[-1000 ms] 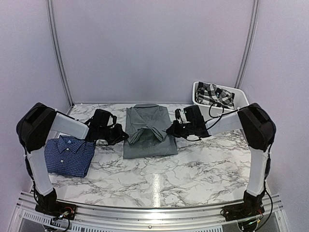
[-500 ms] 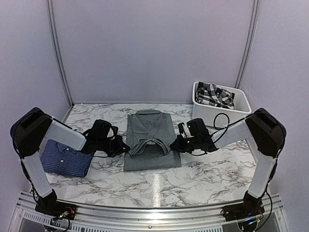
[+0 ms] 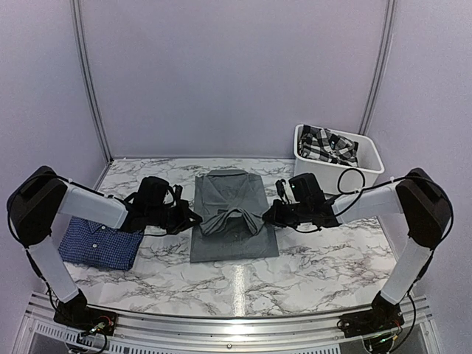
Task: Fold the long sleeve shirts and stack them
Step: Fold the rectangle-folded shirt at the center of the board, then adjust the 2/3-rectangle-folded shirt at the center of the board, then pick up the 2/3-rectangle-folded shirt from the center of the board.
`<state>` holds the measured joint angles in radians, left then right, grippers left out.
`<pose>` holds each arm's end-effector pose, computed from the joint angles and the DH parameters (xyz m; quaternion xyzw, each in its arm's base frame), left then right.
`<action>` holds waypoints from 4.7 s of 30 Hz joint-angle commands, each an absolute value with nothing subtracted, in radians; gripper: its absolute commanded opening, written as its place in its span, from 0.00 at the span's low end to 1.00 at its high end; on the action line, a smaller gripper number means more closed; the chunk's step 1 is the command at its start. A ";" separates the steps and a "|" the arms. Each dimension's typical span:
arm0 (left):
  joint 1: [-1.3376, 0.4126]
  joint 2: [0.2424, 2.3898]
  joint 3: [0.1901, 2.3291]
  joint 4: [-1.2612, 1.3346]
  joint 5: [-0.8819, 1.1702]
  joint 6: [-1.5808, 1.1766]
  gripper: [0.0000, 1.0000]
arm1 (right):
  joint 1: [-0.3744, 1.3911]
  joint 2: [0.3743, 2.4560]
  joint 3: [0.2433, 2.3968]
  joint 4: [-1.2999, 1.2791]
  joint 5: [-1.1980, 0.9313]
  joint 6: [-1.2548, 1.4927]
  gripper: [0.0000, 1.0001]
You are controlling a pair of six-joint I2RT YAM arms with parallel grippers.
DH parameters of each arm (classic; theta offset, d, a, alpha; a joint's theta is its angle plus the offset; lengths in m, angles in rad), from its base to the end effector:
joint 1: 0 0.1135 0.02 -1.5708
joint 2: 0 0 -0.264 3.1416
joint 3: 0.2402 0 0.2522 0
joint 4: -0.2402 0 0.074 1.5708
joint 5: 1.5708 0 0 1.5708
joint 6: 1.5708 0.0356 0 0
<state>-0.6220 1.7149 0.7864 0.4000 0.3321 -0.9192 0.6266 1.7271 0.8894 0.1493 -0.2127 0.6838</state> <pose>0.2742 -0.2108 0.1603 -0.0452 0.8581 -0.4449 0.2525 0.2820 0.2134 0.1633 -0.0196 0.9001 0.3348 0.2782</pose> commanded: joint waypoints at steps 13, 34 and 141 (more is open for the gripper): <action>-0.552 1.745 0.888 0.347 0.315 -0.840 0.60 | 0.591 1.715 1.043 -0.010 -0.162 0.540 0.42; -0.641 1.591 0.951 0.091 0.200 -0.613 0.87 | 0.762 1.761 1.207 -0.161 0.066 0.409 0.49; -0.912 1.508 0.629 -0.009 -0.130 -0.486 0.66 | 0.940 1.581 0.669 -0.065 0.200 0.338 0.30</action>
